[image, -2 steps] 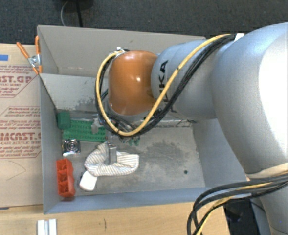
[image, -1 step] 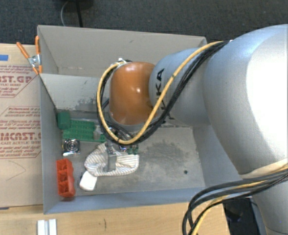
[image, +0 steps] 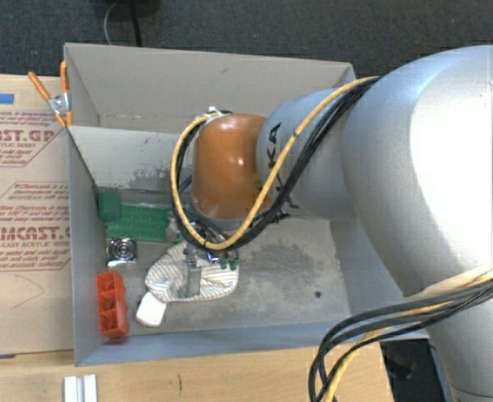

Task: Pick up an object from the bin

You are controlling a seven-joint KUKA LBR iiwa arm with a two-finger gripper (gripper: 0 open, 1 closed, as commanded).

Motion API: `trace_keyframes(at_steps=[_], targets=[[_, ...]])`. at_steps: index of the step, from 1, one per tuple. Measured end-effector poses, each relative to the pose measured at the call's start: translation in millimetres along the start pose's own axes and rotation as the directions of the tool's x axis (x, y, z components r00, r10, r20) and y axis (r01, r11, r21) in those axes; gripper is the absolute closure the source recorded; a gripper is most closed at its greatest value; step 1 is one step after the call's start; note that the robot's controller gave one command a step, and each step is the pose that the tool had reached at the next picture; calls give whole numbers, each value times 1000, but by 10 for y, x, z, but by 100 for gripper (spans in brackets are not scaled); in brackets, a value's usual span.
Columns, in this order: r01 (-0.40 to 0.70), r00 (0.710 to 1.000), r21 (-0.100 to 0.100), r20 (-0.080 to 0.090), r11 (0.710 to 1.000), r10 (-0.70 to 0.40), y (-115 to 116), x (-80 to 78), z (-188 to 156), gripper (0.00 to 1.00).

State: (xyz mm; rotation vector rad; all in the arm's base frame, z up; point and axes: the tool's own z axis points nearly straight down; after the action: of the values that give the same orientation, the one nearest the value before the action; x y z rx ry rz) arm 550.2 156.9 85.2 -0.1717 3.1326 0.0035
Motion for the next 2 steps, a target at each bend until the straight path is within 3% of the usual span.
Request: trace_keyframes(at_steps=[1,2], targets=[[197,980,-1,0,980,-197,-43,26,99,0],[361,933,-1,4,933,-361,52,-70,143,100]])
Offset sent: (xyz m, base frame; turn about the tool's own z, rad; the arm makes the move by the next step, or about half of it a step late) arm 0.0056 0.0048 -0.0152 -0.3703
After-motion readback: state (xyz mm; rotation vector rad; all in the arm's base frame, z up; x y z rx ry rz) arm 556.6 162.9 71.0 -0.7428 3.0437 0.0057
